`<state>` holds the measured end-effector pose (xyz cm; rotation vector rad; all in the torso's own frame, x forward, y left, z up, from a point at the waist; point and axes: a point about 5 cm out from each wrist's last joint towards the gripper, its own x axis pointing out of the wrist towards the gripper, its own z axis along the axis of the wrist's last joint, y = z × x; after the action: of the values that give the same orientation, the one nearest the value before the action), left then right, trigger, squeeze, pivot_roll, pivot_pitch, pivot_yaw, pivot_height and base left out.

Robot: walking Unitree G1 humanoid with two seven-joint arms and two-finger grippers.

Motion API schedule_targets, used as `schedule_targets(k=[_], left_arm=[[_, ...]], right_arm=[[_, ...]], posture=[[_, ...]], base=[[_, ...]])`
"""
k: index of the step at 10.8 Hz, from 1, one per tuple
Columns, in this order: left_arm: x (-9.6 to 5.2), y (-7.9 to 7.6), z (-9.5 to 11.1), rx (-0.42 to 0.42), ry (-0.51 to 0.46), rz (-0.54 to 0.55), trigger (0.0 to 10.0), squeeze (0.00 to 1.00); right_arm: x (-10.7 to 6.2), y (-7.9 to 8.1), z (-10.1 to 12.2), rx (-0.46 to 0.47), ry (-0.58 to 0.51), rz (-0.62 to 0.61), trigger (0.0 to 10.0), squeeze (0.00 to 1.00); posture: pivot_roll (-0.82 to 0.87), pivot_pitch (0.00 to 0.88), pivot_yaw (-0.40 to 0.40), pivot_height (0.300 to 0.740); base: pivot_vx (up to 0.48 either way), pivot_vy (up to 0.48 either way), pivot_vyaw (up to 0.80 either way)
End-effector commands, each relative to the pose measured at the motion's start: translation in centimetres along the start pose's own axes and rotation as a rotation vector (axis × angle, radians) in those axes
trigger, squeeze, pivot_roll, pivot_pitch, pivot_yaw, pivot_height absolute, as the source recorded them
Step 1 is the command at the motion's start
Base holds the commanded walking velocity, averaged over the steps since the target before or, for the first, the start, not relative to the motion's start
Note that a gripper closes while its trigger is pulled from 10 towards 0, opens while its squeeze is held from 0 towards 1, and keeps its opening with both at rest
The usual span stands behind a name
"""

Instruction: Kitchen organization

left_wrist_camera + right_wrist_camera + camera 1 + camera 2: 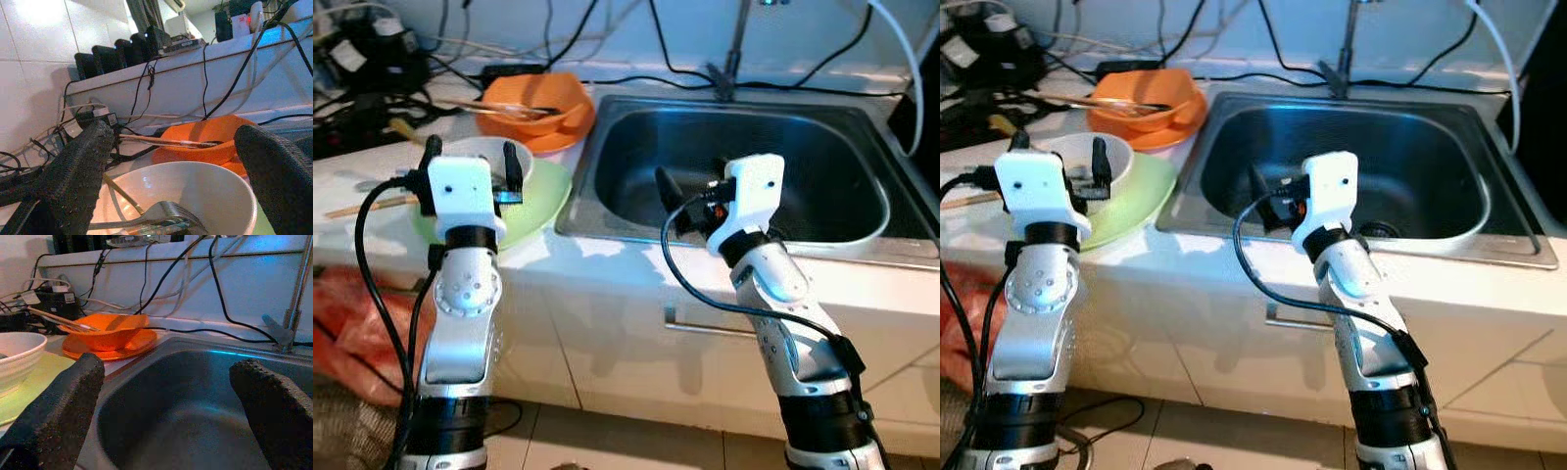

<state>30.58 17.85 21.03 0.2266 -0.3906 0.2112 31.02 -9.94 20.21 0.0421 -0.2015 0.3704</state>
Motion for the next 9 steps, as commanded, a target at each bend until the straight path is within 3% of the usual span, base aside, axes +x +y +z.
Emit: schedule_targets(k=[1,5,9], left_arm=[[-0.2,-0.2,0.4,0.002,-0.021,-0.018,10.0,0.0],[-0.1,-1.0,1.0,-0.02,-0.045,-0.06,10.0,0.0],[0.4,-1.2,2.2,0.014,-0.11,-0.074,10.0,0.0]], right_arm=[[-0.2,-0.1,0.4,0.007,-0.025,-0.003,10.0,0.0],[-0.3,-1.0,0.4,-0.003,-0.021,-0.041,10.0,0.0],[-0.2,-1.2,0.5,0.0,-0.041,-0.06,10.0,0.0]], posture=[[0.01,0.076,0.042,0.74],[0.01,0.081,0.041,0.74],[0.01,0.076,0.043,0.74]], base=[[0.0,0.0,0.0],[0.0,0.0,0.73],[0.0,0.0,0.0]])
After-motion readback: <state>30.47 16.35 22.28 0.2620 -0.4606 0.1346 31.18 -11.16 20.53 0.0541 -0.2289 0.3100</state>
